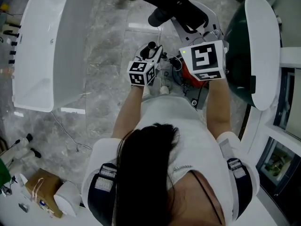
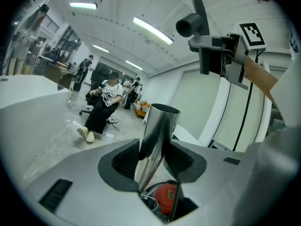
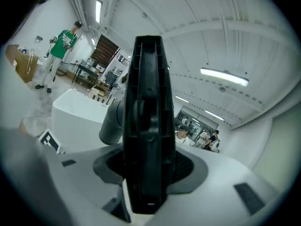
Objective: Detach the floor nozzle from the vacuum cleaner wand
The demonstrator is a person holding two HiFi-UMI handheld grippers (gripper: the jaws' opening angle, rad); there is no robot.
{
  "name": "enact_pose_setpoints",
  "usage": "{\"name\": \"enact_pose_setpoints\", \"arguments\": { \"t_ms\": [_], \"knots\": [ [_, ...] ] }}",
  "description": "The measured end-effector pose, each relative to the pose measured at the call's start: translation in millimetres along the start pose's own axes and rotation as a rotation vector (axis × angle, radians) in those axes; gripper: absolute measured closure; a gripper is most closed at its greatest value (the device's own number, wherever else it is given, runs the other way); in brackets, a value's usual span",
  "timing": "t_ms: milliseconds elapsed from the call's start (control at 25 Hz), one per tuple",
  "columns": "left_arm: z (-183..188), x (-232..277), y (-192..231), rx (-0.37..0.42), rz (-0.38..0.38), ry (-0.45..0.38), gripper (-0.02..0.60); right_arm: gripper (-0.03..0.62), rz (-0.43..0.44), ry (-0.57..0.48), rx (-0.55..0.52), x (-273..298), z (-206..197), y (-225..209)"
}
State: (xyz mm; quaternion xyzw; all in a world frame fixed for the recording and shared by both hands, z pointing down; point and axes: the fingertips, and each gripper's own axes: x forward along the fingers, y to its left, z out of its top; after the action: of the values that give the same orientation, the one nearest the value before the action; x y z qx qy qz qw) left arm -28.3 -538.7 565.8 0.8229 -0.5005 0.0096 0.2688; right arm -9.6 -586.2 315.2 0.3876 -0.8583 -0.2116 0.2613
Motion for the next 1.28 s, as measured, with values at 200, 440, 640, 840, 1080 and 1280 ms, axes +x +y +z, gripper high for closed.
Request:
{"name": "enact_pose_setpoints", "arguments": {
  "t_ms": [200,440,640,840,1080,1280],
  "knots": [
    [-1,-4,-1,0.005,-0.001,0.002,0.414,0.372,0.025,0.001,0.133,-6,-12,12],
    [-2,-3,-3,0.010,0.006,-0.004,0.414,0.372,0.013,-0.013,0.331,-20,-32,8],
    [-3,-5,-5,0.016,0.007,-0.005,0.414,0.372,-0.007,-0.038,0.485,-34,-43,2],
    [-6,-9,-10,0.010,0.012,-0.015,0.414,0.372,-0.031,-0.053,0.628,-47,-56,2],
    [-4,-6,-12,0.014,0.013,-0.025,0.414,0.372,-0.053,-0.020,0.690,-60,-80,8],
    [7,-4,-15,0.030,0.004,-0.045,0.336,0.372,-0.059,-0.009,0.684,-67,-86,7]
  ]
}}
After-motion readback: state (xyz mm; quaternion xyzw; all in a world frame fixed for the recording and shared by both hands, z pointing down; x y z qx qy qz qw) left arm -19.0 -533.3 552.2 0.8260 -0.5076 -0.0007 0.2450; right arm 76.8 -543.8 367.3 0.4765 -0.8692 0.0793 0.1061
